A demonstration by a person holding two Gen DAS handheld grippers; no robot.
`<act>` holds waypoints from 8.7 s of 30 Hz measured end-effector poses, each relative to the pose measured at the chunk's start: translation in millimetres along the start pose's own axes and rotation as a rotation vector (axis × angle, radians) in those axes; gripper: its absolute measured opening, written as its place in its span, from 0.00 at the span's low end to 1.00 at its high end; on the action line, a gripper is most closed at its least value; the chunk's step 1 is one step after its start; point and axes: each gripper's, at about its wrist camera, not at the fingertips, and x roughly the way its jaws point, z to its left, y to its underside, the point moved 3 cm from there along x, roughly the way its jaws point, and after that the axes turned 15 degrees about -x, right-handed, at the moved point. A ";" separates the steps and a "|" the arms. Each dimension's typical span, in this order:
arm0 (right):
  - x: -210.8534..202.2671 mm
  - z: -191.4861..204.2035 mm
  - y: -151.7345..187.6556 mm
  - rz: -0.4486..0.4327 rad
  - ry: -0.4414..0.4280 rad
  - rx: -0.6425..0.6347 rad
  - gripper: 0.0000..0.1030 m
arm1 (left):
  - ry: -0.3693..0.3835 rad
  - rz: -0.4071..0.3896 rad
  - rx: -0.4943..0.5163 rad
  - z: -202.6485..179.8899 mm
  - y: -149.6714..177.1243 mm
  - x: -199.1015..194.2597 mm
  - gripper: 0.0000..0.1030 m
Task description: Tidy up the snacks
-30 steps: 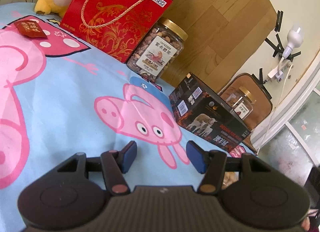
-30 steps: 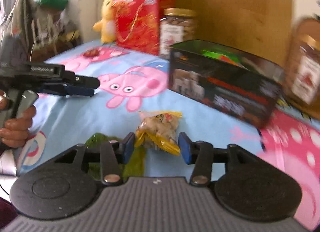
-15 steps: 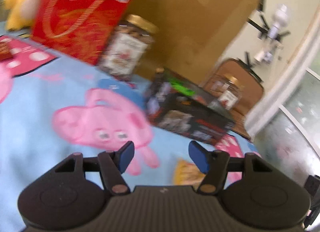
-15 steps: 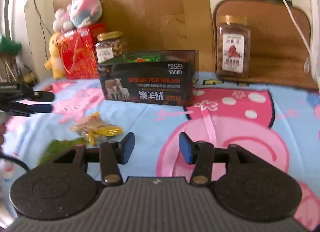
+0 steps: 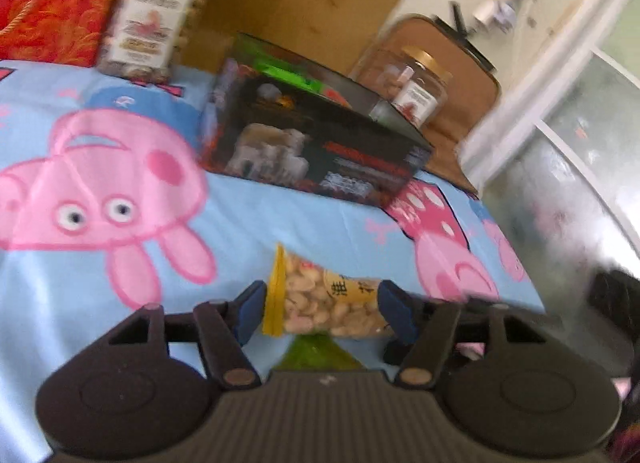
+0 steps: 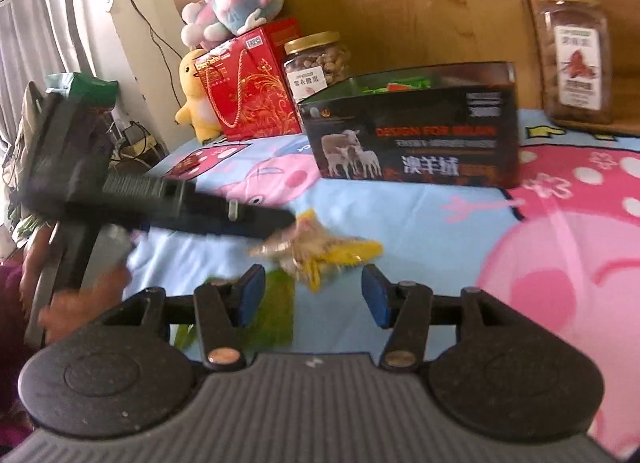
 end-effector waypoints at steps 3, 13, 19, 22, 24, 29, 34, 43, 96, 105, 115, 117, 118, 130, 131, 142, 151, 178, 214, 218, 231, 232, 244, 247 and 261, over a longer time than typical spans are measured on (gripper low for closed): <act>20.7 -0.4 -6.7 0.028 0.020 -0.013 0.39 | -0.027 -0.017 0.011 -7.6 -6.4 1.2 0.46; -23.2 -39.6 -72.8 -0.232 0.162 -0.066 0.31 | 0.057 -0.168 0.208 -89.7 -88.6 -1.2 0.49; 31.8 -87.4 -96.4 -0.158 0.380 -0.163 0.44 | -0.194 -0.220 0.179 -90.2 -133.6 70.4 0.64; 19.0 -92.7 -82.0 -0.174 0.392 -0.065 0.44 | -0.118 -0.247 0.075 -77.5 -128.5 45.5 0.65; -5.7 -83.4 -70.4 -0.237 0.339 -0.017 0.44 | -0.067 -0.297 0.071 -73.6 -113.2 13.7 0.66; -34.9 -44.1 -30.9 -0.197 0.117 0.037 0.46 | -0.038 -0.241 0.052 -47.8 -60.0 -38.7 0.68; -34.1 8.8 8.8 -0.065 -0.047 -0.056 0.51 | -0.071 -0.108 -0.023 -9.1 -11.2 -67.1 0.68; -16.9 61.3 22.8 0.052 0.012 -0.274 0.65 | -0.025 0.023 -0.128 26.7 27.7 -62.1 0.70; -33.8 -40.4 -64.1 -0.309 -0.126 0.236 0.03 | 0.162 -0.025 0.089 -64.8 -92.7 -28.0 0.28; 37.0 -85.2 -98.4 -0.227 0.186 0.066 0.10 | -0.320 -0.132 0.243 -78.9 -149.3 59.7 0.57; 1.3 -69.5 -75.3 -0.292 0.245 0.107 0.12 | -0.442 -0.244 0.309 -96.1 -106.8 29.9 0.57; -5.5 -58.8 -71.5 -0.293 0.250 0.116 0.12 | -0.441 -0.259 0.301 -99.4 -93.4 16.2 0.57; -11.6 -52.6 -66.9 -0.295 0.253 0.124 0.13 | -0.439 -0.261 0.293 -98.5 -88.1 10.1 0.57; -50.4 -6.5 -29.8 -0.226 0.271 0.227 0.33 | -0.464 -0.202 0.202 -77.5 -12.8 -27.5 0.58; -53.9 -1.8 -29.8 -0.233 0.269 0.226 0.33 | -0.468 -0.201 0.199 -76.1 -8.2 -29.2 0.59; -64.6 35.2 -21.0 -0.231 0.227 0.213 0.35 | -0.493 -0.234 0.185 -69.2 27.0 -51.7 0.80; -70.0 49.0 -21.8 -0.241 0.218 0.207 0.35 | -0.501 -0.270 0.203 -74.5 37.3 -64.6 0.96; -80.4 56.2 -1.5 -0.194 0.259 0.294 0.66 | -0.584 -0.196 0.213 -86.7 63.9 -74.1 1.00; -107.4 81.7 6.2 -0.238 0.255 0.266 0.71 | -0.625 -0.222 0.188 -99.5 93.9 -103.7 1.00; -109.2 83.8 6.9 -0.242 0.260 0.266 0.72 | -0.634 -0.233 0.204 -102.5 95.0 -105.9 1.00; -105.2 87.2 7.7 -0.226 0.259 0.259 0.73 | -0.626 -0.233 0.197 -98.4 91.7 -108.1 1.00; -105.0 87.2 7.4 -0.225 0.259 0.258 0.73 | -0.626 -0.235 0.195 -98.2 91.4 -108.4 1.00; -105.0 87.9 7.4 -0.225 0.259 0.258 0.74 | -0.651 -0.244 0.170 -94.0 85.8 -113.1 1.00; -104.9 87.3 7.5 -0.223 0.259 0.259 0.74 | -0.654 -0.243 0.166 -93.4 86.2 -113.1 1.00; -109.9 84.6 16.7 -0.230 0.328 0.295 0.80 | -0.632 -0.310 0.166 -90.3 89.3 -128.7 1.00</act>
